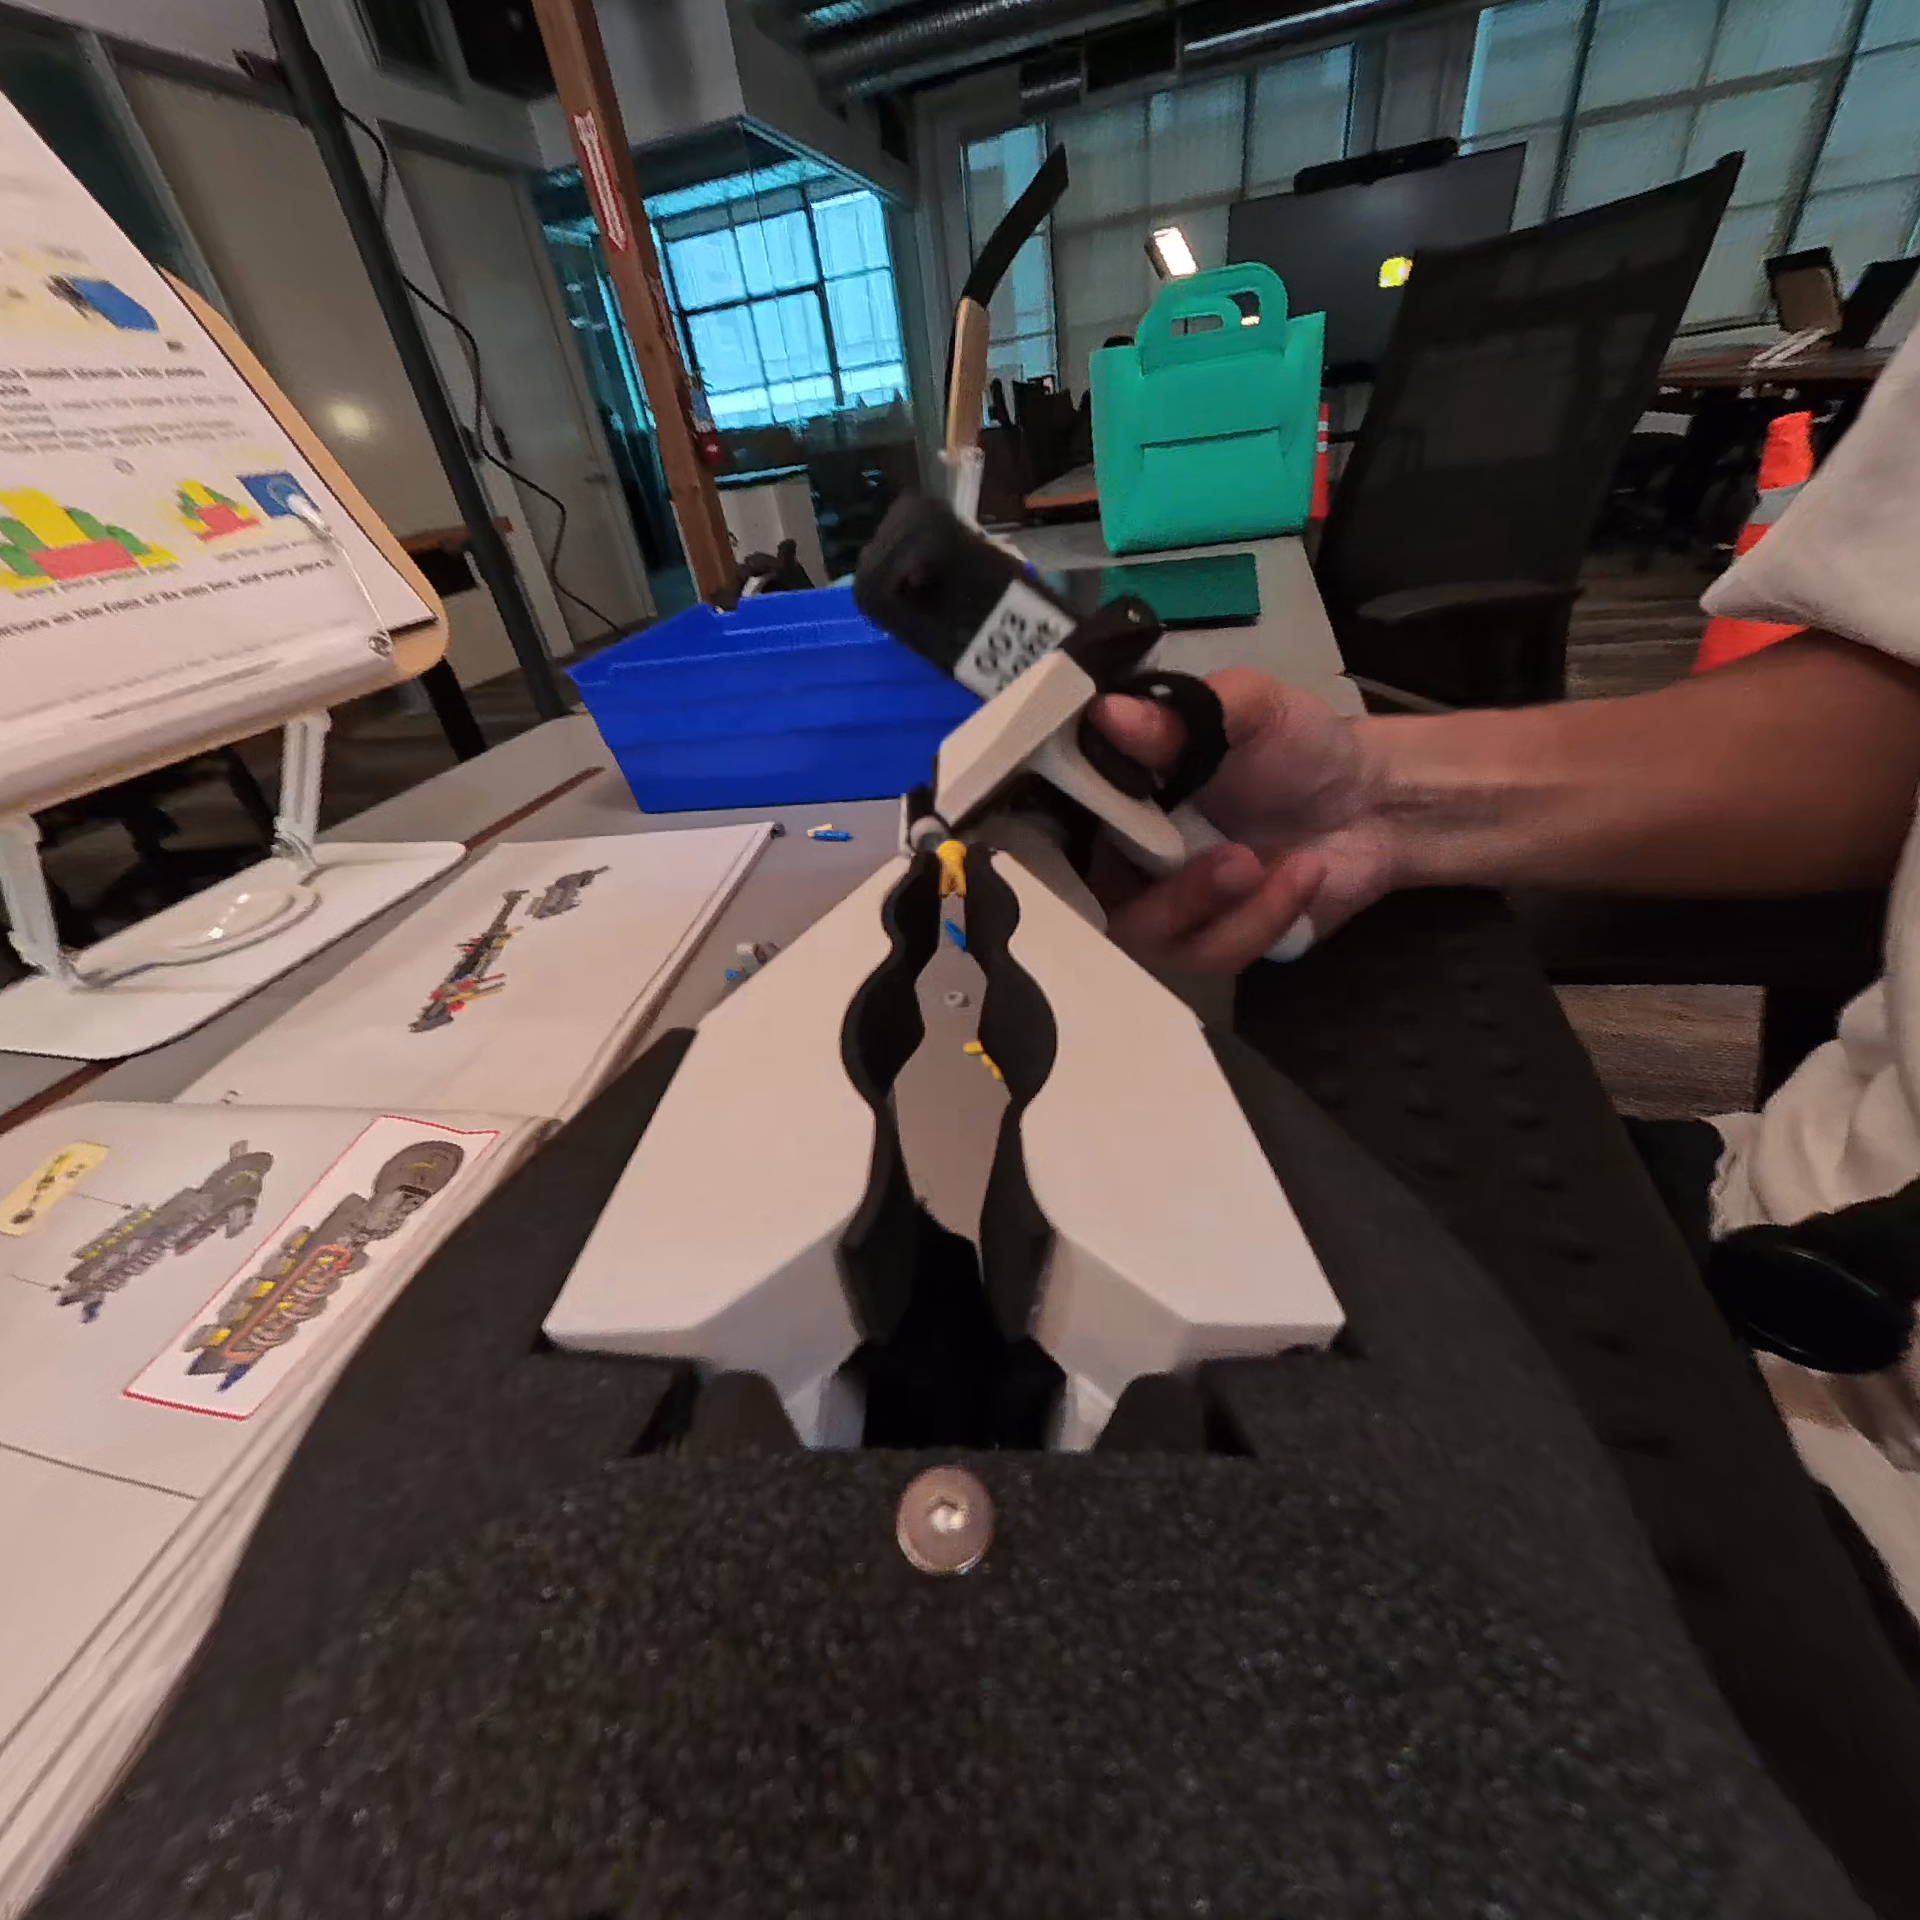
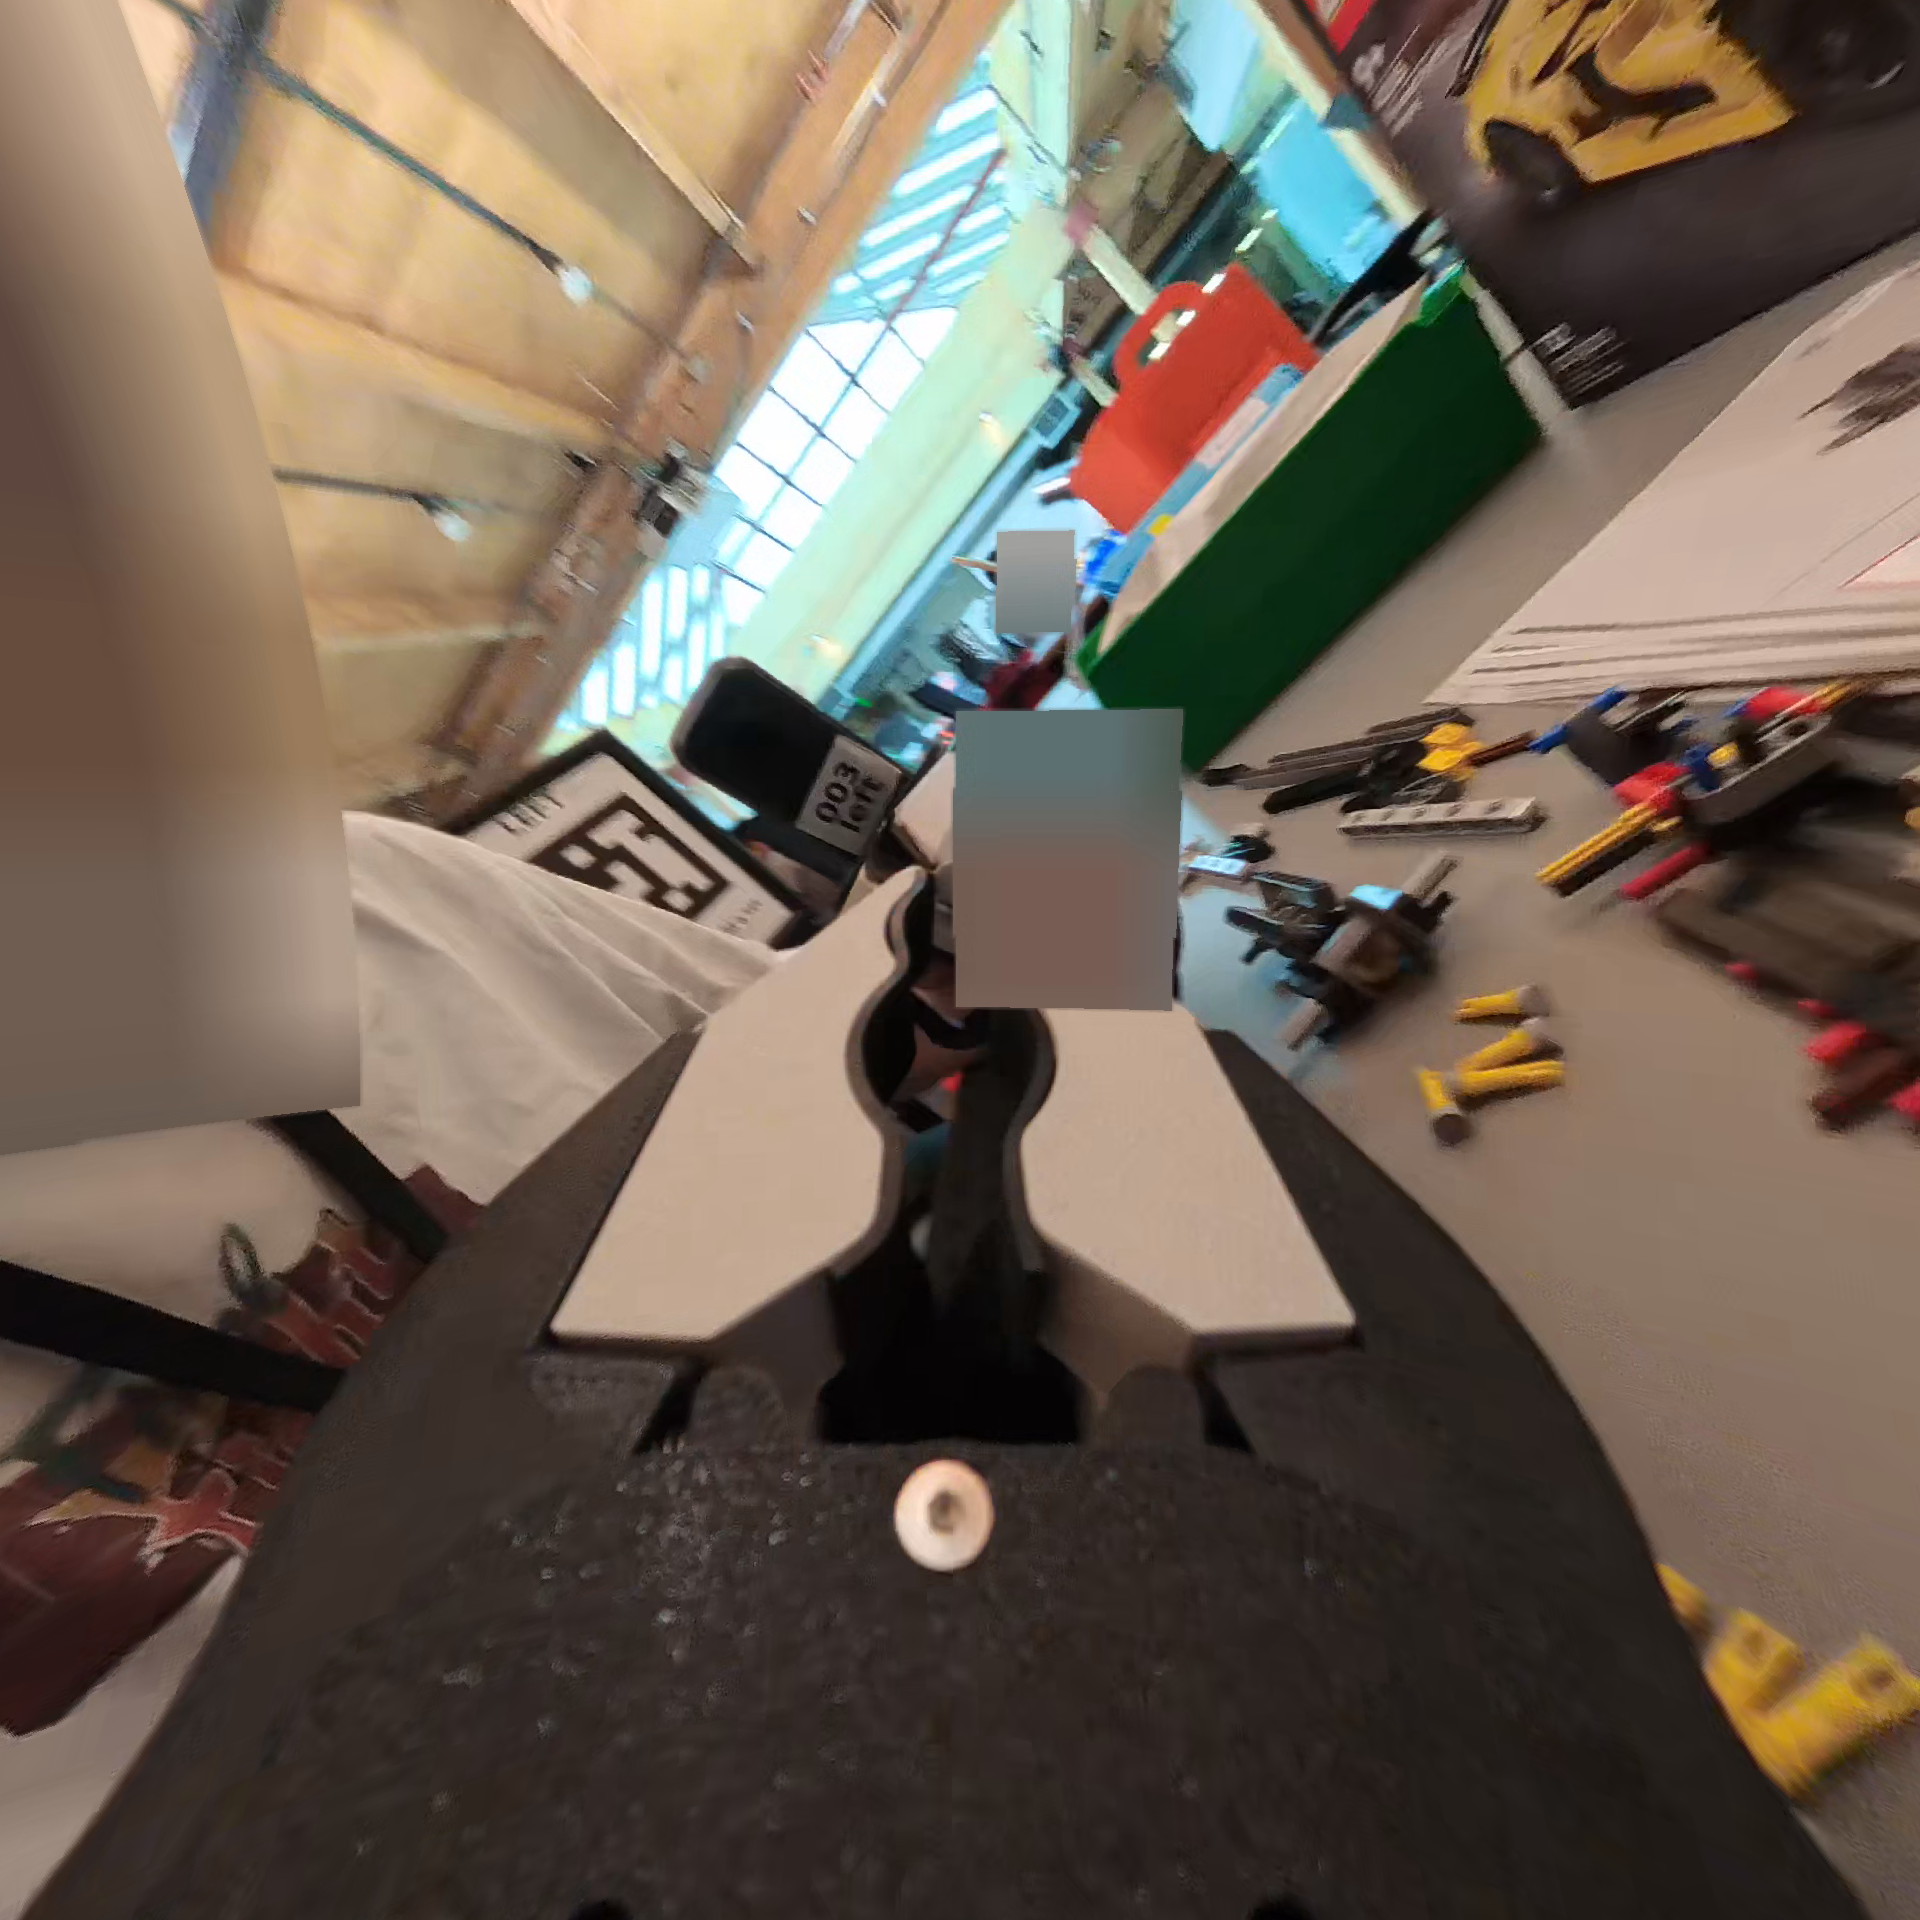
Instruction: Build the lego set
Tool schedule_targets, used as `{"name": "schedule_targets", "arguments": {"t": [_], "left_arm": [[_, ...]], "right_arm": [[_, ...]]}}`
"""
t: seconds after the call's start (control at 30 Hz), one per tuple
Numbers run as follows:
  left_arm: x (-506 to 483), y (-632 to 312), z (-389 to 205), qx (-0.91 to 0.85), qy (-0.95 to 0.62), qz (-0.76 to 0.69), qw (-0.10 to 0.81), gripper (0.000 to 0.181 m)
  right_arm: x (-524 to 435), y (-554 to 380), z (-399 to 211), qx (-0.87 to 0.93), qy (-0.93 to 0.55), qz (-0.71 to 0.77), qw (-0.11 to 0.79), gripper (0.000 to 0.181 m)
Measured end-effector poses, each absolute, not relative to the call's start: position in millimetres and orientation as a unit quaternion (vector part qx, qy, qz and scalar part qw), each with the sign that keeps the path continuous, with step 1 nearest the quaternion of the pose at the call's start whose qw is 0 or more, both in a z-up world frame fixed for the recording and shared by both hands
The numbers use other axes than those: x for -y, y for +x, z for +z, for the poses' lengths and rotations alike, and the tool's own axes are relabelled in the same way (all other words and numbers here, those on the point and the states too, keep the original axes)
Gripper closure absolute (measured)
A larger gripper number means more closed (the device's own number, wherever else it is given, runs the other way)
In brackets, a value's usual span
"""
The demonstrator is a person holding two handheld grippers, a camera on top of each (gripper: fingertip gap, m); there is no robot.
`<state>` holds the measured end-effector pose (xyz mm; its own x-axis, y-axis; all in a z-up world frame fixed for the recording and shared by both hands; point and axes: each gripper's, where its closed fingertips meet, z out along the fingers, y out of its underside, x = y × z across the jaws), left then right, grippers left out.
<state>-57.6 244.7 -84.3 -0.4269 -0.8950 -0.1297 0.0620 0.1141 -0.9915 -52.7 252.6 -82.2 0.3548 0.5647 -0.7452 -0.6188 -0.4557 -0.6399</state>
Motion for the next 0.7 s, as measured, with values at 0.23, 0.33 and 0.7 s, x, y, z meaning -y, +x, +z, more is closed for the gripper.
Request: {"name": "schedule_targets", "arguments": {"t": [0.23, 0.33, 0.7], "left_arm": [[-248.7, -57.0, -81.9, -0.612, -0.340, -0.574, 0.425, 0.177], [-249.0, -57.4, -81.5, -0.612, -0.340, -0.573, 0.426, 0.177], [-251.2, -57.2, -79.8, -0.609, -0.341, -0.572, 0.431, 0.177]], "right_arm": [[-254.2, -58.7, -77.5, -0.025, -0.611, 0.603, 0.512, 0.176], [-255.6, -59.4, -77.5, -0.023, -0.612, 0.602, 0.513, 0.176], [-257.6, -59.7, -77.1, -0.035, -0.594, 0.630, 0.498, 0.176]]}}
